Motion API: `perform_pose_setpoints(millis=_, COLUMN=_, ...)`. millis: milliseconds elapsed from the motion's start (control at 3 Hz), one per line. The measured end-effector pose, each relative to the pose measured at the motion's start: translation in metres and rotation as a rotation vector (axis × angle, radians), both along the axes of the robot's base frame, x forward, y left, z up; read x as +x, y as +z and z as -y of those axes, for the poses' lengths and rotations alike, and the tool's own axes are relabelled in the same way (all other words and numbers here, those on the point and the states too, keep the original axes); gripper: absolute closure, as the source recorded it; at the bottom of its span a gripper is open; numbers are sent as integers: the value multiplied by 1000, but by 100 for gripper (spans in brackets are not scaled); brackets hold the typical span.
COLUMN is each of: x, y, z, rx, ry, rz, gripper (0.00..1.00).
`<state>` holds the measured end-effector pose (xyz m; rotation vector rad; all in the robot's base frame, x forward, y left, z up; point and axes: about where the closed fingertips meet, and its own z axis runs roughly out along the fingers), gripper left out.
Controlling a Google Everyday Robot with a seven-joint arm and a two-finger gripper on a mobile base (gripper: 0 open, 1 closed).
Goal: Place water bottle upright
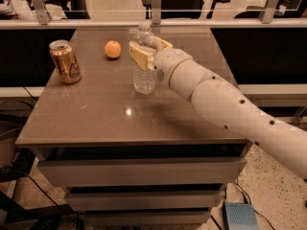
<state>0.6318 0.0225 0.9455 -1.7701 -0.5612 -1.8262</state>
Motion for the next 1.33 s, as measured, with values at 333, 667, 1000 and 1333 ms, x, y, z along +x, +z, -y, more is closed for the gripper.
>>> perform_pose_setpoints(millis=333, x=-8, y=-1, z=1, rx=-1, ry=7, rz=5, gripper=83)
perform_pose_setpoints(millis=667, x=-19, y=-2, z=1, rx=2, ry=17, rz=6, gripper=60)
perform_pose_setpoints(millis=1000, x=-28, y=-2, z=0, rx=2, ry=26, rz=5, gripper=36)
perform_pose_setpoints(millis=1333, x=-30, y=-1, z=0, rx=0, ry=34, rz=0, gripper=13)
